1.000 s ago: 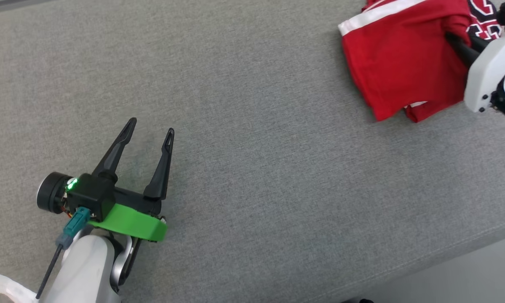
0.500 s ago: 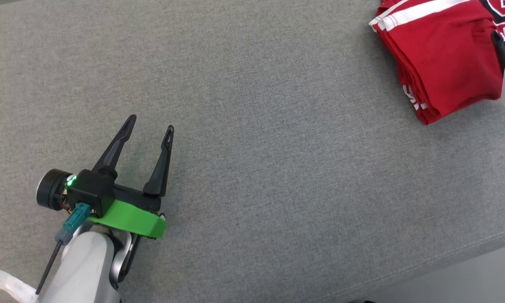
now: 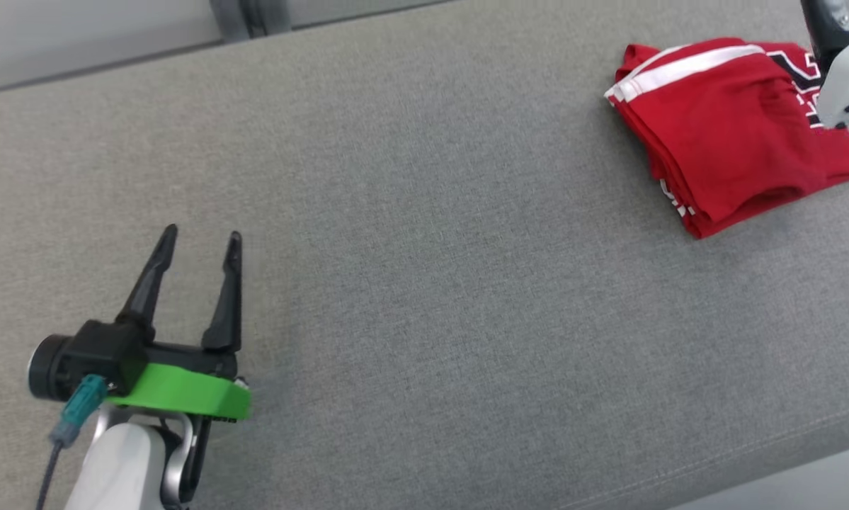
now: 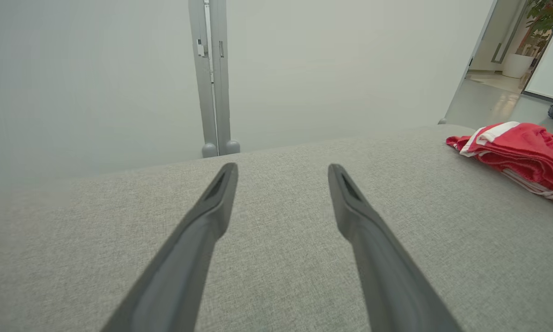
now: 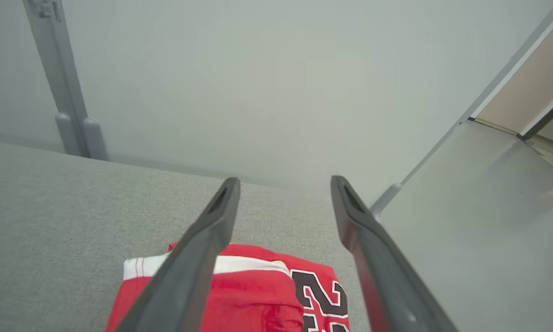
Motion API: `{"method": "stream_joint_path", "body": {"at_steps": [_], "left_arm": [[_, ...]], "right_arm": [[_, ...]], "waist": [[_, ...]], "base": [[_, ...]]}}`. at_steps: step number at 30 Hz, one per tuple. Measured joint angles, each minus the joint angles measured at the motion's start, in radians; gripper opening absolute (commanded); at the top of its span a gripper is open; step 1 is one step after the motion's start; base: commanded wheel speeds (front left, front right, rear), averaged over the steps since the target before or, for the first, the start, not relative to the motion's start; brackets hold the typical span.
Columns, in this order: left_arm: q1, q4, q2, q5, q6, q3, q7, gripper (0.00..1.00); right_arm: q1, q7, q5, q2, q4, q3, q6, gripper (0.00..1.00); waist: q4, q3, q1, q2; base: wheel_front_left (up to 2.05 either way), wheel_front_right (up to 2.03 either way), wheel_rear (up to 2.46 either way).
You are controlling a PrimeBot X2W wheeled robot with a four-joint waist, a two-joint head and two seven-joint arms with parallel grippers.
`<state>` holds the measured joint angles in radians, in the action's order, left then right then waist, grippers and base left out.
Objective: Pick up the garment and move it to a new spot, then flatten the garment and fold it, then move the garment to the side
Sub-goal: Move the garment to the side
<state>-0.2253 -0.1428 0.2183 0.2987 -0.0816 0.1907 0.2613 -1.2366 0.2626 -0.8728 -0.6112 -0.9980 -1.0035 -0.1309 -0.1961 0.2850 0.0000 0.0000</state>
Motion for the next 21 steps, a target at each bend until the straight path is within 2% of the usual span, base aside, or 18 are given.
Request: {"method": "stream_joint_path", "body": {"at_steps": [8, 10, 16, 21], "left_arm": [[0.075, 0.029, -0.02, 0.033, 0.005, -0.101, 0.0, 1.0], [0.085, 0.026, -0.027, 0.044, 0.004, -0.118, 0.0, 1.0], [0.114, -0.002, -0.049, 0.053, 0.038, -0.179, 0.001, 1.0], [0.125, -0.029, -0.078, 0.053, 0.029, -0.202, 0.001, 1.0]], "right_arm": [[0.217, 0.0, 0.171, -0.004, 0.277, 0.317, 0.0, 1.0], [0.294, 0.0, 0.21, 0.018, 0.337, 0.404, 0.0, 1.0], [0.562, 0.0, 0.359, 0.113, 0.512, 0.626, 0.0, 1.0], [0.741, 0.0, 0.465, 0.212, 0.636, 0.768, 0.0, 1.0]], "waist": [[0.037, -0.101, 0.0, 0.0], [0.047, -0.123, 0.0, 0.0], [0.08, -0.181, -0.0001, 0.0], [0.104, -0.213, -0.0001, 0.0]], "base": [[0.0, 0.0, 0.0], [0.0, 0.0, 0.0], [0.0, 0.0, 0.0], [0.0, 0.0, 0.0]]}}
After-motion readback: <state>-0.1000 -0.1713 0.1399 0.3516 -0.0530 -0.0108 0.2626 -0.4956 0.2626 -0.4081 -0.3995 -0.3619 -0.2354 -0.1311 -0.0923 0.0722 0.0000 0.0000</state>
